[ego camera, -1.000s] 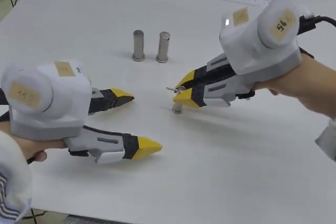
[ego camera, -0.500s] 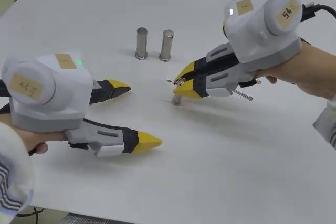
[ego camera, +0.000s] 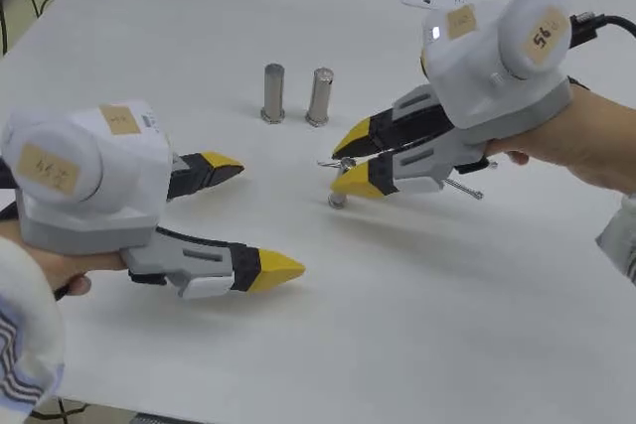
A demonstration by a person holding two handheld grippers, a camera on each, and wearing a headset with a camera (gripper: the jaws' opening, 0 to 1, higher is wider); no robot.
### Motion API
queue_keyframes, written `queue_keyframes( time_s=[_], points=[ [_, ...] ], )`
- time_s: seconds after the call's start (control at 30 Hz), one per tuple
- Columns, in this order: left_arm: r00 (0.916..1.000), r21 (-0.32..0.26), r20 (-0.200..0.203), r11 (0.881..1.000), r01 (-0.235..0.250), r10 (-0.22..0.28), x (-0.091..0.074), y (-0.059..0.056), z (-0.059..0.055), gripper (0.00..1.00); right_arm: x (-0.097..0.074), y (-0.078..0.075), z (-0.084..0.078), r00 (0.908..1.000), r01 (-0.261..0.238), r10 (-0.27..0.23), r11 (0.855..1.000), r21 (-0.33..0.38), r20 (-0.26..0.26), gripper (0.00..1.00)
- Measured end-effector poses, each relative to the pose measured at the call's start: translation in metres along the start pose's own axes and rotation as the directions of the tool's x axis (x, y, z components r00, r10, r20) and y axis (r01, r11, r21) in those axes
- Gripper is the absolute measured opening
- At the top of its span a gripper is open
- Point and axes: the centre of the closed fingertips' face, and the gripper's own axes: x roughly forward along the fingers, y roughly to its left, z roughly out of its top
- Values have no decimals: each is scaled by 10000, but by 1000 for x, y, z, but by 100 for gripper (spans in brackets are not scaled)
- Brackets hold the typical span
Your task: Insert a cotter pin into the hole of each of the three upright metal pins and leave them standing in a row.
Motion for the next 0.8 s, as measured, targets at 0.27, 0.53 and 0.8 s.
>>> queue_keyframes(
  time_s=[0.27,0.53,0.8],
  points=[
    [10000,150,30,9999,4,-5,-5,10,9,75,-31,3,15,9944,621,-650,9974,366,835,30],
    [9999,259,-14,9996,-134,135,-9,22,15,78,-58,7,12,9752,1700,-1835,9790,1127,1233,46],
    [9995,126,-283,9999,-104,108,-12,27,13,78,-87,18,-10,9440,2548,-2995,9284,2705,1385,63]
  ],
)
